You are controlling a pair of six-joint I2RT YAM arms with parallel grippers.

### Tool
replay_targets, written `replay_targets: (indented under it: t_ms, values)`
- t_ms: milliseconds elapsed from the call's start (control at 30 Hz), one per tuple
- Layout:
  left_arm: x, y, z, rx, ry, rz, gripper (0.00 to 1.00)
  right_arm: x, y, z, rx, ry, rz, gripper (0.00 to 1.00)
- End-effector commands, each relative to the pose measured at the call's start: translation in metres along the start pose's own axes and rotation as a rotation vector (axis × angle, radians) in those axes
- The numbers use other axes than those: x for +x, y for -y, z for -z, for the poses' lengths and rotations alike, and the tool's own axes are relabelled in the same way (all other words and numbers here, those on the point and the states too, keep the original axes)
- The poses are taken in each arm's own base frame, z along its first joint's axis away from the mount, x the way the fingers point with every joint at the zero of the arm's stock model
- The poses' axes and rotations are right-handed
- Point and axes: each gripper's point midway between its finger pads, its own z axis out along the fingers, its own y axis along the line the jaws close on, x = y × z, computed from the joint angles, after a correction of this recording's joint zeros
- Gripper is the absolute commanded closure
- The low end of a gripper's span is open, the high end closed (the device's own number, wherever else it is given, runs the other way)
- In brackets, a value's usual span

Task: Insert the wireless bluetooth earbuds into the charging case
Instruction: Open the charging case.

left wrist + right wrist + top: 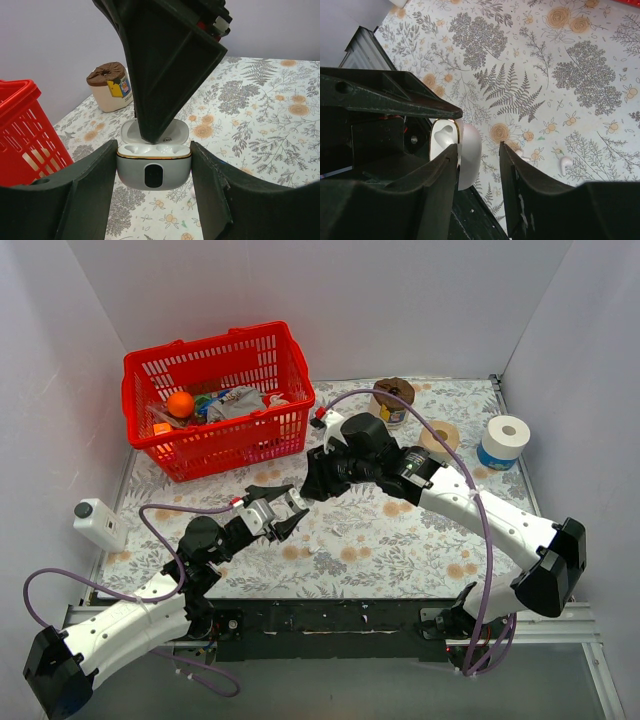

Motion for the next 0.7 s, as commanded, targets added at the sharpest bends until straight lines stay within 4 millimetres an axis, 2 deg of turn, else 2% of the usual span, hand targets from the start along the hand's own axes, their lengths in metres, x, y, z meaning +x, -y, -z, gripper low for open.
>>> replay_targets:
  t_ms: [0, 133, 233, 267, 300, 333, 367, 400, 433, 600, 633, 667]
  values:
    - [-0.028, -0.009, -0.004, -0.031, 0.072, -0.010, 1.00, -0.009, -0.006, 0.000, -0.035, 0.029, 0.011, 0.55]
    - [-0.027, -0.010, -0.005, -0.035, 0.069, -0.008, 1.00, -0.009, -0.005, 0.001, -0.028, 0.035, 0.017, 0.63]
    - [-0.024, -0.010, -0.006, -0.038, 0.054, 0.012, 1.00, -0.010, -0.004, 0.002, -0.025, 0.041, 0.033, 0.77]
    - [-0.022, -0.010, -0.006, -0.041, 0.044, 0.020, 1.00, -0.012, -0.004, 0.004, -0.020, 0.047, 0.039, 0.89]
    - [-0.021, -0.009, -0.007, -0.039, 0.037, 0.038, 0.90, -0.012, -0.003, 0.006, -0.013, 0.044, 0.045, 0.95]
    - [-0.019, -0.010, -0.008, -0.044, 0.029, 0.046, 0.85, -0.014, 0.000, 0.007, 0.004, 0.050, 0.062, 0.99]
    - [-0.016, -0.010, -0.008, -0.047, 0.016, 0.056, 0.78, -0.018, -0.001, 0.012, 0.013, 0.060, 0.075, 0.99]
    - [-0.014, -0.010, -0.009, -0.052, 0.007, 0.075, 0.63, -0.021, -0.001, 0.014, 0.019, 0.067, 0.090, 0.99]
    - [-0.012, -0.012, -0.010, -0.067, -0.005, 0.087, 0.53, -0.021, 0.003, 0.017, 0.041, 0.064, 0.114, 0.99]
    - [-0.005, -0.032, -0.011, -0.192, -0.044, 0.153, 0.17, -0.041, 0.000, 0.048, 0.082, 0.124, 0.221, 0.99]
    - [-0.009, -0.035, -0.011, -0.209, -0.030, 0.168, 0.02, -0.045, 0.000, 0.053, 0.091, 0.133, 0.242, 0.99]
    - [-0.010, -0.040, -0.010, -0.237, -0.025, 0.172, 0.02, -0.044, 0.000, 0.060, 0.096, 0.129, 0.272, 0.99]
